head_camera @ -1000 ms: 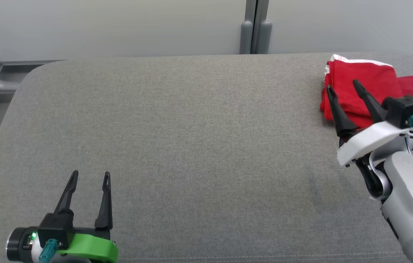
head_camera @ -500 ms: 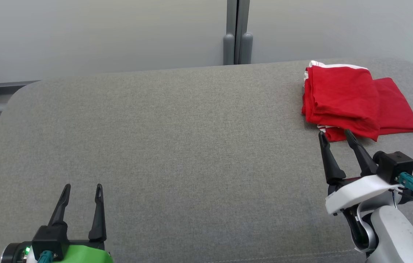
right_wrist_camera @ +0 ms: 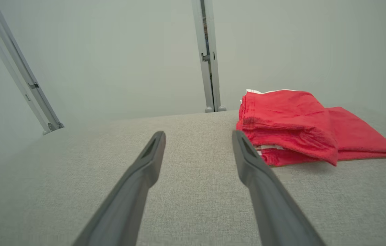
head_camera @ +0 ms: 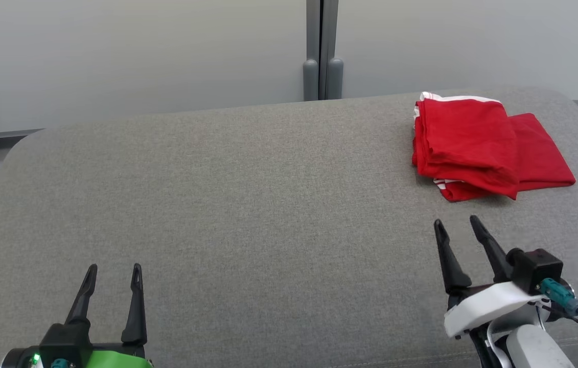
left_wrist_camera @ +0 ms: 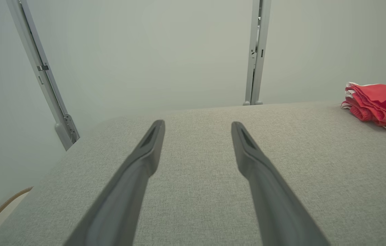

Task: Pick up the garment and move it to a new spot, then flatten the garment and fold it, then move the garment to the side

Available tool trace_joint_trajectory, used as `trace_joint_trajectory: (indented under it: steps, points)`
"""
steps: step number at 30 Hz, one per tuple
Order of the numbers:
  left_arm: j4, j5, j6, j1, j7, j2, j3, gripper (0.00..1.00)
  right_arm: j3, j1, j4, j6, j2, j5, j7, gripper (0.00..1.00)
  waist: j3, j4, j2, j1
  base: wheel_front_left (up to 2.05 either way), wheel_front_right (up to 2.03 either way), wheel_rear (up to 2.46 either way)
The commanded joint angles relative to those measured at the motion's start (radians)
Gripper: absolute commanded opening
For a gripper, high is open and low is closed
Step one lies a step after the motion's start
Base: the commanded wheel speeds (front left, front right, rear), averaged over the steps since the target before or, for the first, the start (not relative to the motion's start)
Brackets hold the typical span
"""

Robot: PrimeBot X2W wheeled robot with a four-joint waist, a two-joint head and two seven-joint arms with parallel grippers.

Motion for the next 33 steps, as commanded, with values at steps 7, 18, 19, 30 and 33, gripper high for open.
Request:
trace_joint_trajectory:
  steps: [7,18,19,30,33]
  points:
    - [0.004,-0.007,-0.011,0.027,0.000,0.016,-0.003,1.00,0.004,0.019,0.030,-0.001,-0.006,-0.015,-0.002,1.00,-0.008,0.003,0.0000,0.0001,0.00,0.00,0.00]
    - [0.001,0.002,-0.004,0.033,0.000,0.007,0.012,1.00,-0.028,0.013,0.023,-0.001,0.003,-0.044,-0.002,1.00,-0.008,-0.001,0.0000,0.0001,0.00,0.00,0.00]
    - [-0.002,0.001,-0.005,0.033,0.000,0.006,0.014,1.00,-0.027,0.015,0.023,-0.001,0.004,-0.047,-0.002,1.00,-0.008,-0.002,0.0000,0.0001,0.00,0.00,0.00]
    - [-0.014,-0.002,-0.015,0.039,0.000,0.007,0.013,1.00,-0.024,0.010,0.026,-0.001,0.008,-0.048,-0.002,1.00,-0.008,-0.003,0.0000,0.0001,0.00,0.00,0.00]
    - [-0.014,-0.004,-0.017,0.037,0.000,0.007,0.014,1.00,-0.026,0.009,0.023,-0.001,0.009,-0.049,-0.002,1.00,-0.008,-0.003,0.0000,0.0001,0.00,0.00,0.00]
